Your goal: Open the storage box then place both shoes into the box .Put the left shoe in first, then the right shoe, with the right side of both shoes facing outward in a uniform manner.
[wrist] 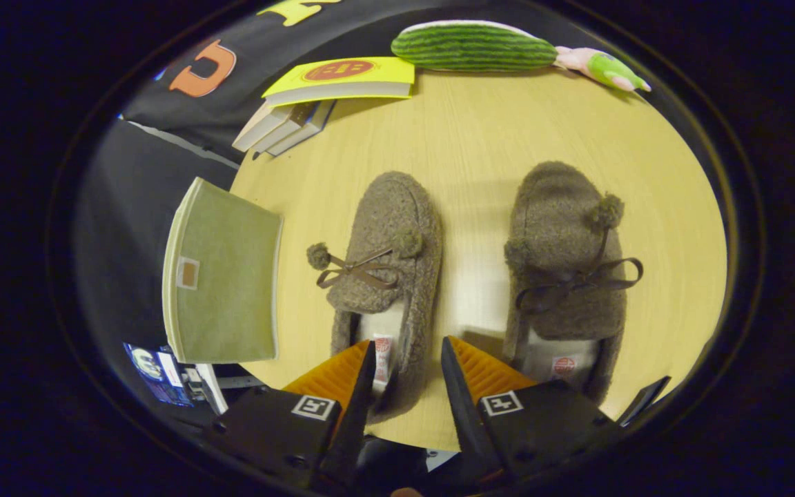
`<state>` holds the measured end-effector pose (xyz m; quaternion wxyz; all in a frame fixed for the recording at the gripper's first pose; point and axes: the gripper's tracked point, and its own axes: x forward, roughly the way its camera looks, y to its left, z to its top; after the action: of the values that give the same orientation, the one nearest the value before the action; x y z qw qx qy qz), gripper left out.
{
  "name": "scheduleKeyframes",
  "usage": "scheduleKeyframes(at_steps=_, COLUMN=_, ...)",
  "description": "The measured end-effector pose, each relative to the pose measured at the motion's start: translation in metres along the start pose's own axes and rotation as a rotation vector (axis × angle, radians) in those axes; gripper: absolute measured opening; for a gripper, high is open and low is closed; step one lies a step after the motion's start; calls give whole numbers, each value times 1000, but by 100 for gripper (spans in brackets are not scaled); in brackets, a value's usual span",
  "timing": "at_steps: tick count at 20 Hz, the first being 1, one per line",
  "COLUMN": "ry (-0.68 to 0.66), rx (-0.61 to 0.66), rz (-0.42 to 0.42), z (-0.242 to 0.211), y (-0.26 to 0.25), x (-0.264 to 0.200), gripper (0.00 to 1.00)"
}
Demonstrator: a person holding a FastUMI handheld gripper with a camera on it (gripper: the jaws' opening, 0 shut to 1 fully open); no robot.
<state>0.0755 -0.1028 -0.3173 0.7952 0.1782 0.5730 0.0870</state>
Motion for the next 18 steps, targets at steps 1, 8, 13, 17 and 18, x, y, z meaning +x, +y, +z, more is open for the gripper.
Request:
scheduleKeyframes(at_steps=1, ry=15, rx=12, rz=3, z=0, y=0, x=4, gripper=55)
scheduleKeyframes(at_steps=8, ry=68, rx=52, rz=-16, z=0, y=-1, x=9, gripper=16)
scheduleKeyframes(at_steps=13, ry=98, rx=168, rz=40, z=-8, y=23, x=-9, gripper=6)
scheduleKeyframes(at_steps=17, ry=50, rx=185, rz=72, z=-3, y=62, x=-52, gripper=6)
scheduleKeyframes(at_steps=18, ry=23, rx=186, rz=82, z=2, y=75, x=-66, gripper=6)
